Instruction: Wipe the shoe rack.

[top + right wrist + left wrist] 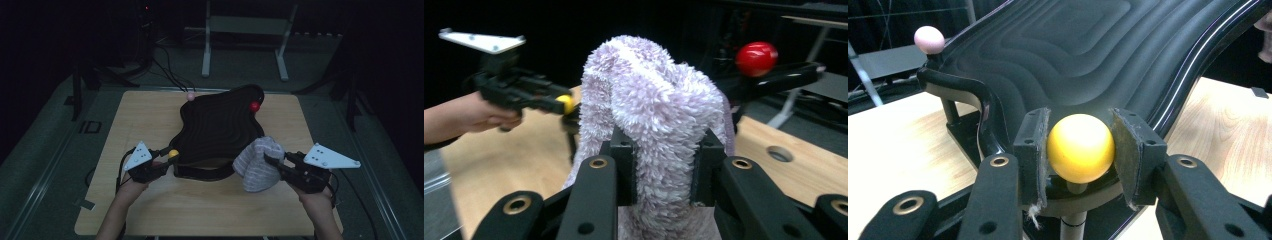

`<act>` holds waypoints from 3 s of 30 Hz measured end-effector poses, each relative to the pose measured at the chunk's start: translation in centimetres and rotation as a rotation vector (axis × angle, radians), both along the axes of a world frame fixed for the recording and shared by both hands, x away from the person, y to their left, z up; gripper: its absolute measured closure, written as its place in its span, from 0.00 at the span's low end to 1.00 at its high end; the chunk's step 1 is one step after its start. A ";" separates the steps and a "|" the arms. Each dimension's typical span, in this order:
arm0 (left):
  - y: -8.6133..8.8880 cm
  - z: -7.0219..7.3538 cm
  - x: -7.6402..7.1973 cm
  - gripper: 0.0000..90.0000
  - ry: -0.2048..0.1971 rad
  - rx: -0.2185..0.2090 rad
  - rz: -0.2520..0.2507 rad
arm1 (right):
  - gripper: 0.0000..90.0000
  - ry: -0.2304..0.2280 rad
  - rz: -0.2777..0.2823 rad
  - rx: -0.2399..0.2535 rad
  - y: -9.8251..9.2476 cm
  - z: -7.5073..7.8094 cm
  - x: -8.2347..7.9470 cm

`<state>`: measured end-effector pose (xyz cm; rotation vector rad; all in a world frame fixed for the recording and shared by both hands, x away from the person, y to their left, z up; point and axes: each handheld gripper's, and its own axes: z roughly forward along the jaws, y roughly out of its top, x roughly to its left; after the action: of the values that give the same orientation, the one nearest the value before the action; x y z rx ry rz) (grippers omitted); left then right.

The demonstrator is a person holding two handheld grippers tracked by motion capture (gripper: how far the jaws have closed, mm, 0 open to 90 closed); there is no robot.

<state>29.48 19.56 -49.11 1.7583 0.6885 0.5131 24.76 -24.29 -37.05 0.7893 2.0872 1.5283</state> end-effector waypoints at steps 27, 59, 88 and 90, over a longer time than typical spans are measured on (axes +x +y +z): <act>0.0 0.0 0.0 0.66 -0.001 0.001 -0.008 | 0.81 -0.072 0.094 -0.197 7.3 -3.0 -0.1; 0.1 0.0 0.2 0.66 0.005 -0.003 -0.021 | 0.80 -0.024 0.029 -0.148 4.0 -3.8 -0.2; 0.0 0.0 0.2 0.66 0.010 -0.005 -0.032 | 0.80 -0.014 0.132 -0.223 8.7 -5.1 0.9; 0.0 0.0 0.3 0.66 0.010 -0.007 -0.033 | 0.80 0.001 0.129 -0.229 8.6 -5.4 1.2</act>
<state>29.74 19.59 -49.12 1.7644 0.6666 0.4790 26.00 -15.64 -42.41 0.5824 2.3005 1.3190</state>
